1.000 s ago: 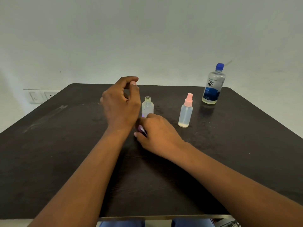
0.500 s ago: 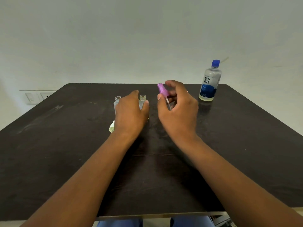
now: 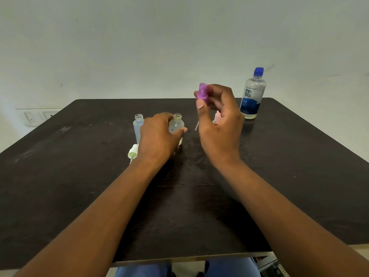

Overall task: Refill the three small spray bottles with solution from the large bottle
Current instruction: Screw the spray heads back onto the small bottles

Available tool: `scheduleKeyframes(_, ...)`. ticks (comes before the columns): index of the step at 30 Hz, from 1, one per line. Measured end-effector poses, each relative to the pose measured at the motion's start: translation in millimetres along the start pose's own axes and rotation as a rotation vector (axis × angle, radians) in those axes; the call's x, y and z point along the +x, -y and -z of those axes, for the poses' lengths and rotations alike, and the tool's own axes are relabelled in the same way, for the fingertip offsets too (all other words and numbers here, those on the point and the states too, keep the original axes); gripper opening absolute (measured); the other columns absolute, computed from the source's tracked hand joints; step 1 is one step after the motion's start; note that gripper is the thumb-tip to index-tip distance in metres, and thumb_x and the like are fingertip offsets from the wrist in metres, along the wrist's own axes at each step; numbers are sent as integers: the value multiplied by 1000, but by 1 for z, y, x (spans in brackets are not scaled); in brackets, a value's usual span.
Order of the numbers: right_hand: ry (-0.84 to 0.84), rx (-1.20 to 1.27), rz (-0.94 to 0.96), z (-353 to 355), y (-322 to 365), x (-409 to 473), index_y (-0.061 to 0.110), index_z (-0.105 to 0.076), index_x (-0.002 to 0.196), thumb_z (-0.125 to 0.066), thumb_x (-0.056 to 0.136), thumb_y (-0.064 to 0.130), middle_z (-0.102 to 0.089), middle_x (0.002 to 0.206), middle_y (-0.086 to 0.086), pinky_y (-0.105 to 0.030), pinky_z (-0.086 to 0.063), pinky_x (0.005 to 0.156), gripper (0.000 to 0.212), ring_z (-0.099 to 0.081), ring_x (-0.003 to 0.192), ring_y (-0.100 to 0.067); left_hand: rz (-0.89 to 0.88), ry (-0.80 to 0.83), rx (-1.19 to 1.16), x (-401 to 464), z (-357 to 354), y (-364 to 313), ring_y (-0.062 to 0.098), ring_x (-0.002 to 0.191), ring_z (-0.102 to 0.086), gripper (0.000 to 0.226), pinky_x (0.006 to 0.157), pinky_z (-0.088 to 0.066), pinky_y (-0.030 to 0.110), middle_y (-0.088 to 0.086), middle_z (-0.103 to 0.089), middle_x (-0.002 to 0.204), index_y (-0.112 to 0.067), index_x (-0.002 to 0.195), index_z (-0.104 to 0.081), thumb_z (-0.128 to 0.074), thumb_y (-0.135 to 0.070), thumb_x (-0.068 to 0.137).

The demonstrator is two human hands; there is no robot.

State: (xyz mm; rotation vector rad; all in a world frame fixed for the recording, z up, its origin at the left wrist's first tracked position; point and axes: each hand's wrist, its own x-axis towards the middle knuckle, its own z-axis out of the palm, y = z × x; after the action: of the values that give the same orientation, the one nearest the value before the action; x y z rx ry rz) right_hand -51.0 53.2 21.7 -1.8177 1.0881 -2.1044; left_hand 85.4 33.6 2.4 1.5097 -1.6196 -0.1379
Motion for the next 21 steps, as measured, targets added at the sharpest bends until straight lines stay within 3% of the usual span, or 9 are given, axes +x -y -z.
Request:
scheduleKeyframes(3, -27, 72, -11, 1, -2, 3, 5, -61, 123, -63, 102, 8, -75, 116, -4, -32, -57, 99, 22, -72, 113, -14, -36, 32, -45, -5, 0, -8, 25, 72, -74, 47, 74, -63, 47, 2, -78, 107, -16, 117, -75, -84, -46, 83)
scheduleKeyframes(9, -62, 149, -18, 1, -5, 6, 1, -56, 124, -58, 104, 5, -72, 124, -10, -31, -56, 102, 21, -70, 120, -16, -69, 54, -74, -9, 1, -14, 12, 64, -70, 46, 71, -64, 40, -5, -79, 103, -20, 114, -78, -84, -51, 80)
scheduleKeyframes(14, -52, 153, -8, 1, -7, 7, -2, -55, 126, -57, 104, 3, -71, 126, -11, -29, -55, 102, 23, -69, 122, -16, -108, 57, -74, -10, 3, -17, 5, 61, -63, 50, 73, -64, 36, -4, -78, 109, -19, 120, -76, -84, -50, 81)
scheduleKeyframes(21, 20, 146, -28, 0, -4, 4, 0, -56, 125, -59, 104, 5, -73, 124, -9, -30, -55, 103, 22, -70, 121, -14, -146, 38, -105, -14, 8, -22, 11, 65, -69, 46, 77, -63, 42, -3, -79, 107, -17, 120, -76, -83, -44, 83)
